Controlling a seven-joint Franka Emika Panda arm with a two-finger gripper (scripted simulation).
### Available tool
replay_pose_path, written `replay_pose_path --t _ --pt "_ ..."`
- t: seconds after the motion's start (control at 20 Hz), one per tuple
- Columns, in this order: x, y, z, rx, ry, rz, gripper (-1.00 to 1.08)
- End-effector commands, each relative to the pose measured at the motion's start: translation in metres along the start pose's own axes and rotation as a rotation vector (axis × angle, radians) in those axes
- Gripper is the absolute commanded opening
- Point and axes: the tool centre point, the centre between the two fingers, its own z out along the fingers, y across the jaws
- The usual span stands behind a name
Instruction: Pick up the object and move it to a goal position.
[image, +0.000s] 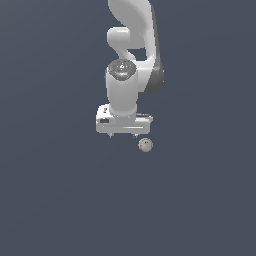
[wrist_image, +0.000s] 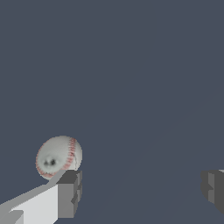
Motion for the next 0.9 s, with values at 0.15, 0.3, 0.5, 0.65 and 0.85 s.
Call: replay_pose_path --t 0.15,0.3,0.5,0.65,0.85 --pt "0.000 -0.003 0.002 -0.001 0.000 -0.032 1.00" --pt "-0.001 -0.006 0.004 -0.001 0.000 -0.071 1.00" --pt "-0.002 -0.012 0.009 -0.003 0.000 -0.146 1.00" --pt "-0.004 -0.018 0.013 -0.003 0.000 -0.218 1.00" --pt "-0.006 -0.028 0.020 -0.004 0.000 -0.337 1.00"
